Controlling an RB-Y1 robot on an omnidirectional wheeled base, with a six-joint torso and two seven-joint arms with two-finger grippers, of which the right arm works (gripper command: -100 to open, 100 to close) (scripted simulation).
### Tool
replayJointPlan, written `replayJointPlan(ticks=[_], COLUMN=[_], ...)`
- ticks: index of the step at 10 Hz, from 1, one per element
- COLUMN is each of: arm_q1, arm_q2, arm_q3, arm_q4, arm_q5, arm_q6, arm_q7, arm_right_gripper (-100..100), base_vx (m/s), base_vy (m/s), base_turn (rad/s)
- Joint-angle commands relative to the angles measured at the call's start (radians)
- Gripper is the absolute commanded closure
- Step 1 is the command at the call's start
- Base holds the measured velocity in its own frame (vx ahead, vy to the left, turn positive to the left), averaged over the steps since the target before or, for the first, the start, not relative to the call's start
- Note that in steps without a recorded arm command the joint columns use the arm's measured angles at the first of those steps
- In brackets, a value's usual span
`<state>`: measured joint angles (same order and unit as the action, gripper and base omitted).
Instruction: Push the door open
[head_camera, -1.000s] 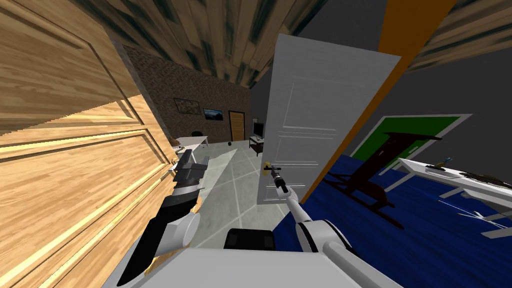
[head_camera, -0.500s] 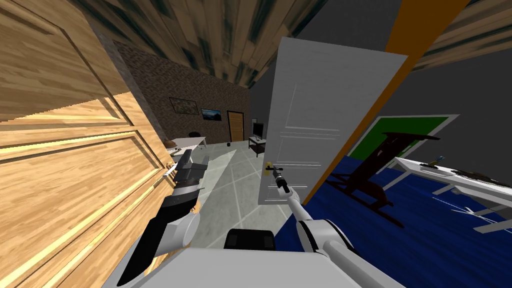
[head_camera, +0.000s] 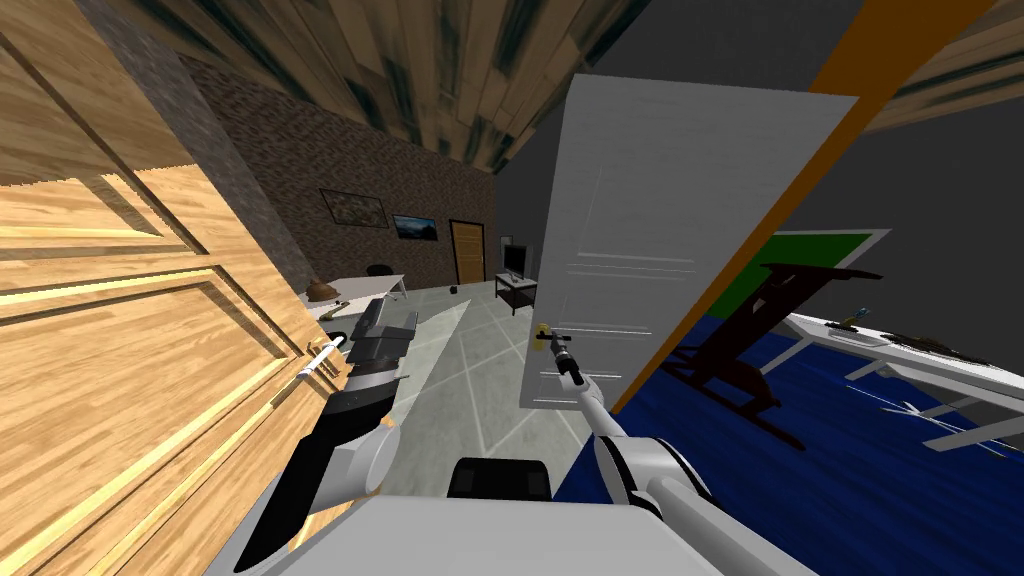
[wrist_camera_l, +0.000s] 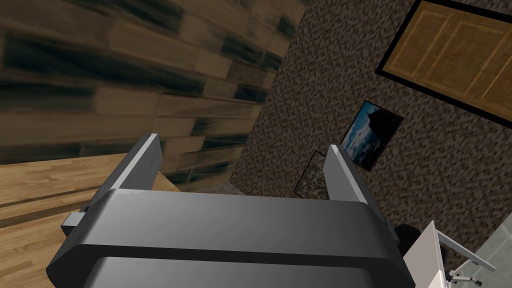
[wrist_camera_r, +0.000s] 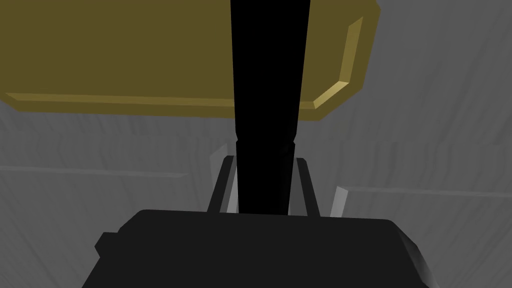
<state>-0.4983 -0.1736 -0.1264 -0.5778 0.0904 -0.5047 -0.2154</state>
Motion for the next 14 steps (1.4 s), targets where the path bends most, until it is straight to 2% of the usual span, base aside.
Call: replayJointPlan(ticks=[1, 3, 4, 7, 14], arm_q1=[0.011, 0.012, 0.023, 0.026, 0.038], arm_q2=[-0.007, -0.012, -0.009, -0.021, -0.047], arm_q3=[-0.013, -0.033, -0.027, -0.054, -0.124], arm_q4=[-0.021, -0.02, -0.038, -0.035, -0.03], arm_q5=[-0.006, -0.015, -0.011, -0.022, -0.051], arm_q6=[0.011, 0.014, 0.027, 0.025, 0.024], arm_q7=[0.006, 0.018, 0.015, 0.027, 0.06], arm_right_gripper=[100, 100, 100, 100, 100], base_vx=[0.161, 0.131, 0.059, 0.157, 0.164], base_vy=[0.115, 0.146, 0.052, 0.054, 0.117], base_turn=[-0.059, -0.073, -0.049, -0.044, -0.07])
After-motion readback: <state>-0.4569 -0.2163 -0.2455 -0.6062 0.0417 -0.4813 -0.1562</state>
